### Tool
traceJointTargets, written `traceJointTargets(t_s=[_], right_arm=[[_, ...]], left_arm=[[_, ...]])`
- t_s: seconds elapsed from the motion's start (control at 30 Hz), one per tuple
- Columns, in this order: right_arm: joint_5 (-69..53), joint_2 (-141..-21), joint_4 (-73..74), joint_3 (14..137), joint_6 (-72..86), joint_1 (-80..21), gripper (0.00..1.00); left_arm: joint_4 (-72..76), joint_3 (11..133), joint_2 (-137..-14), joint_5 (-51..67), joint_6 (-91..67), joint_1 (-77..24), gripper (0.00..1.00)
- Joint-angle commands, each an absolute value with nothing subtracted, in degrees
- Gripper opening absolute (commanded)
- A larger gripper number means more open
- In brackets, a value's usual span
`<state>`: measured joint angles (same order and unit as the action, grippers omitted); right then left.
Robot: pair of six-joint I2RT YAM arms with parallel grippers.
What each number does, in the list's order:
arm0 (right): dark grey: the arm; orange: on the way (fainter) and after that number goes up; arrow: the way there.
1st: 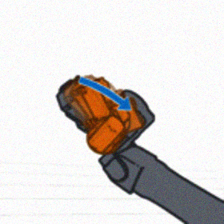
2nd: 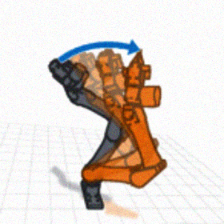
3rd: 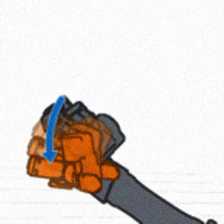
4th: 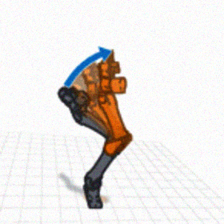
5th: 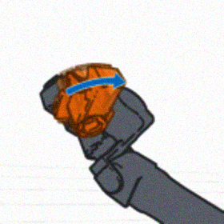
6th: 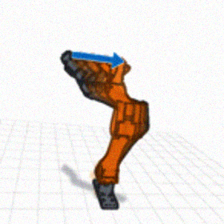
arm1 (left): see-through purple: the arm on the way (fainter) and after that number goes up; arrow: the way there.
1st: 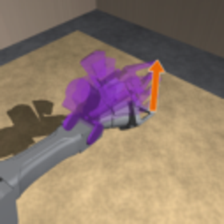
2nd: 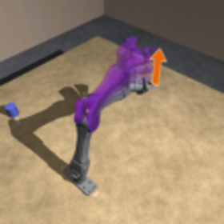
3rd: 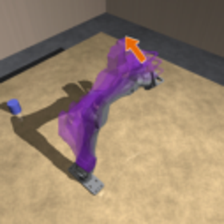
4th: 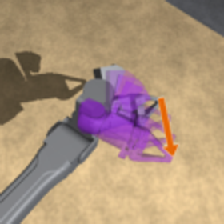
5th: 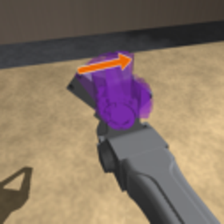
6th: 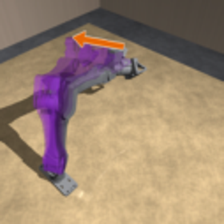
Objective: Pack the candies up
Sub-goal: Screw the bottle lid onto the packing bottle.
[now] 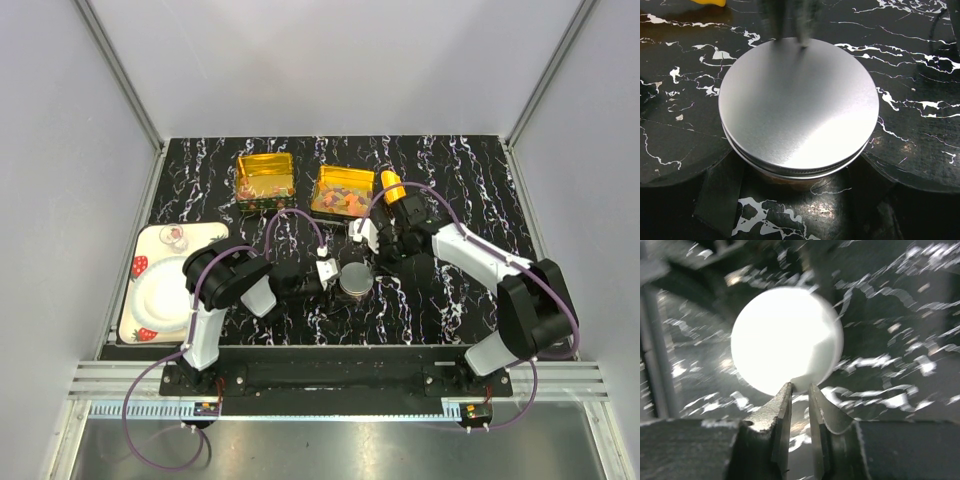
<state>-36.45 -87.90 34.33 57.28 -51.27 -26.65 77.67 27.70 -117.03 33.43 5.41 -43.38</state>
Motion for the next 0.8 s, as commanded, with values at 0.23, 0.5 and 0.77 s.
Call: traceJointTargets(t_s=[0.23, 0.5, 0.77], right_arm=[[-34.54, -83.85, 45.27, 60.62, -49.75, -26.72, 0.32], [-40.69, -90.96, 40.44, 71.01, -44.74, -26.72, 0.54], [-51.04, -103.00, 39.29, 78.48, -42.89, -26.72, 0.61]], left_arm=[[94.22, 27.33, -116.02, 29.35, 8.26, -42.19, 0.31], [94.83, 27.25, -116.19, 30.76, 8.26, -42.19, 0.32], [95.19, 27.07, -116.19, 31.64, 8.26, -42.19, 0.32]])
